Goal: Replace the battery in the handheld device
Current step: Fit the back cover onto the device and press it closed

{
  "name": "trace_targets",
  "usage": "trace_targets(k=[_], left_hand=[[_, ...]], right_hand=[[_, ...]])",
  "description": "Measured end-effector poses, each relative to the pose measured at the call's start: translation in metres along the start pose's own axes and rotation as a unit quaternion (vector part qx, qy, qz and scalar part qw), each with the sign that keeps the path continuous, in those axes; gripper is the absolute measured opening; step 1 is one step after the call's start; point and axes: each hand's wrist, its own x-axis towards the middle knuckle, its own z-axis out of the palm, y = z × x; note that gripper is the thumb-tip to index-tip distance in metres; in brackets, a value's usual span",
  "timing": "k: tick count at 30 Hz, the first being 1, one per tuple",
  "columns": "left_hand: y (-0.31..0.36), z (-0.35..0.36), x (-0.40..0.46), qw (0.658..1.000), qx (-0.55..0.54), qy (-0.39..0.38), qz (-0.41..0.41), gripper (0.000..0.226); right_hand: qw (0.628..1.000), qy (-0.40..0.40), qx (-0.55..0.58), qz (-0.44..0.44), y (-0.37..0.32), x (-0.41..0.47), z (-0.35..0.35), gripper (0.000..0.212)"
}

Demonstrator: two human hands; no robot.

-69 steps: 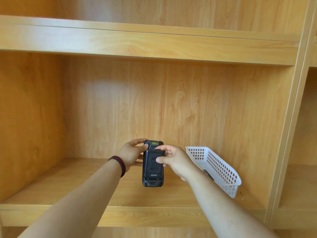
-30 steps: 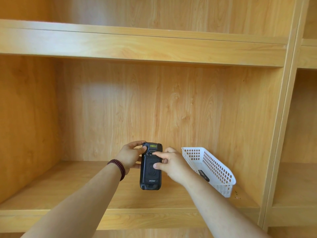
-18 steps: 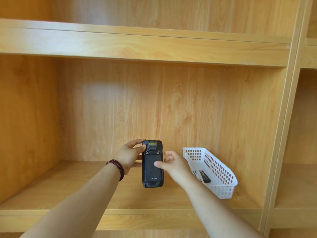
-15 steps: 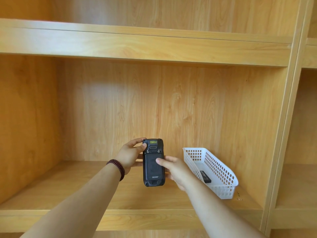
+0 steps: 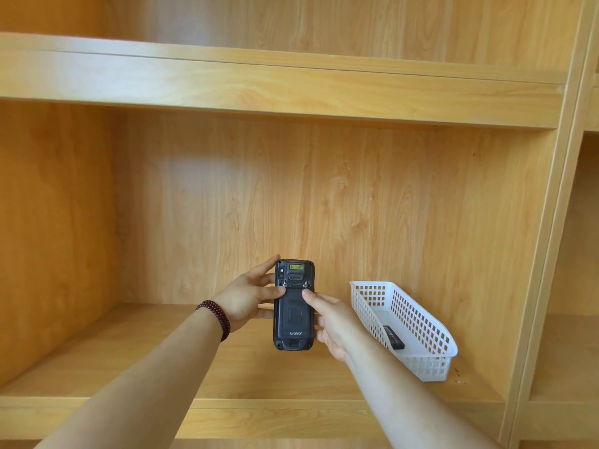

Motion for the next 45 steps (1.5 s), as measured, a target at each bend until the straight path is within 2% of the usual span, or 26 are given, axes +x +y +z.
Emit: trace_targets(k=[11, 22, 34, 36, 40, 45], left_hand=[[-0.003, 0.002, 0.001, 0.999, 0.033, 0.03, 0.022, 0.07], [-0.002, 0.001, -0.008, 0.999, 0.036, 0.023, 0.012, 0.069], [-0.006, 0.005, -0.018, 0.999, 0.033, 0.035, 0.015, 0.069], [-0.008, 0.003, -0.02, 0.999, 0.028, 0.038, 0.019, 0.067], [-0.01, 0.001, -0.022, 0.998, -0.001, 0.045, 0.033, 0.059], [-0.009, -0.001, -0.02, 0.998, -0.002, 0.048, 0.035, 0.062]], right_hand=[[0.998, 0.017, -0.055, -0.008, -0.001, 0.0, 0.005, 0.023], [0.998, -0.031, -0.062, -0.01, -0.003, -0.008, 0.0, 0.018], [0.998, -0.019, -0.058, -0.021, 0.002, -0.014, 0.002, 0.022], [0.997, -0.026, -0.071, -0.035, 0.002, -0.016, 0.003, 0.022], [0.984, -0.016, -0.137, -0.108, -0.002, -0.018, 0.002, 0.04], [0.947, -0.049, -0.264, -0.175, -0.005, -0.017, 0.0, 0.029]])
